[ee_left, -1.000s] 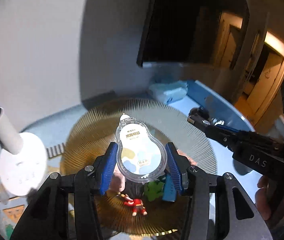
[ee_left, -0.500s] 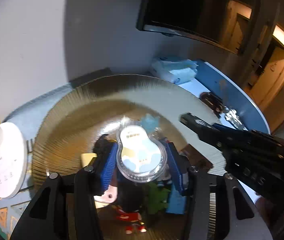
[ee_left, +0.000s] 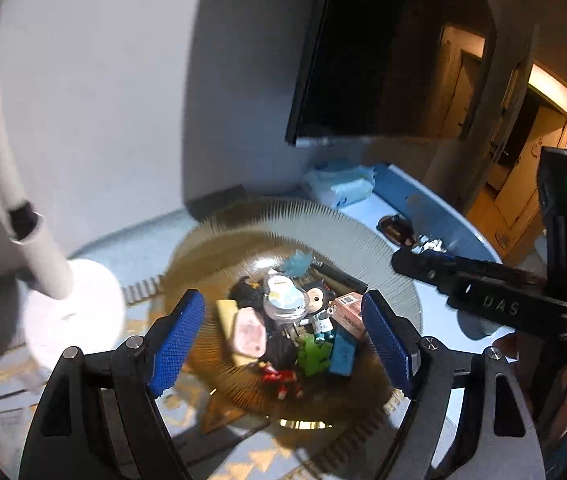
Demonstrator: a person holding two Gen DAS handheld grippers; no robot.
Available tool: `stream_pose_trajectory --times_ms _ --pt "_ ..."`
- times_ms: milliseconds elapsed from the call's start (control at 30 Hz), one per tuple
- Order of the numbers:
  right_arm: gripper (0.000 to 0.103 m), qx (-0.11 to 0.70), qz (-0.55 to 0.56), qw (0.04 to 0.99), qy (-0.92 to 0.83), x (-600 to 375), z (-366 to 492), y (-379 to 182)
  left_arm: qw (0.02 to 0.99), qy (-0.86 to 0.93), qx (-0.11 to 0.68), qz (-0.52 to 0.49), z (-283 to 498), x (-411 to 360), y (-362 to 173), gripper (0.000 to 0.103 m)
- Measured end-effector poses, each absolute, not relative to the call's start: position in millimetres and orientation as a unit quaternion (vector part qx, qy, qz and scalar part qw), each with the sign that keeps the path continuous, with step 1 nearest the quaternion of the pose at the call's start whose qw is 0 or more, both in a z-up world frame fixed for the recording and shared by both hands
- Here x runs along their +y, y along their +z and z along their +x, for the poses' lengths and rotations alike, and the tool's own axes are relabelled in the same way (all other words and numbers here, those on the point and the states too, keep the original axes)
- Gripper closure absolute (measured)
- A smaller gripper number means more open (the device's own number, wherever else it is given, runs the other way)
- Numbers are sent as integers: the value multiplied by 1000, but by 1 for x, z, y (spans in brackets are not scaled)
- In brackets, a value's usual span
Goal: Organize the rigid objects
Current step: 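Carry the tape dispenser and black lighter over the amber bowl and open both tools, then withdraw both open tools from the bowl back toward the pile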
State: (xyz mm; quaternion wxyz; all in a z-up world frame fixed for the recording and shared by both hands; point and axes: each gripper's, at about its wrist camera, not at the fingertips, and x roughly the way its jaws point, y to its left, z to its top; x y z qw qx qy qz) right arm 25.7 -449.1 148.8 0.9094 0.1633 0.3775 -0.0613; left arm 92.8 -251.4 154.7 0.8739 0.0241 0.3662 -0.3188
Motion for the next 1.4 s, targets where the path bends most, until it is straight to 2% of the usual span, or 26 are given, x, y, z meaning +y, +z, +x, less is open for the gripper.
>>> stream_pose_trajectory --times_ms 133,233,400,600,733,1033,1133,1400 --pt "45 361 140 921 -34 -413 10 172 889 -316 331 15 66 -215 188 24" --pt "44 346 119 931 -6 -381 -5 190 906 -301 299 11 40 -176 212 23" --pt "38 329 76 941 34 -324 -29 208 933 -257 249 -13 1 -99 236 6" --pt "35 337 55 936 87 -264 -37 198 958 -176 220 -43 -28 -14 243 4" --pt "35 352 32 928 116 -227 -37 179 965 -115 233 -38 -34 22 217 1" --pt "34 364 -1 923 124 -179 -24 85 940 -39 339 -29 -1 55 71 1" --pt "34 373 -11 921 116 -178 -18 60 936 -35 348 -45 1 63 53 1" --pt "34 395 -30 914 92 -177 -6 24 934 -2 353 -53 2 69 44 1"
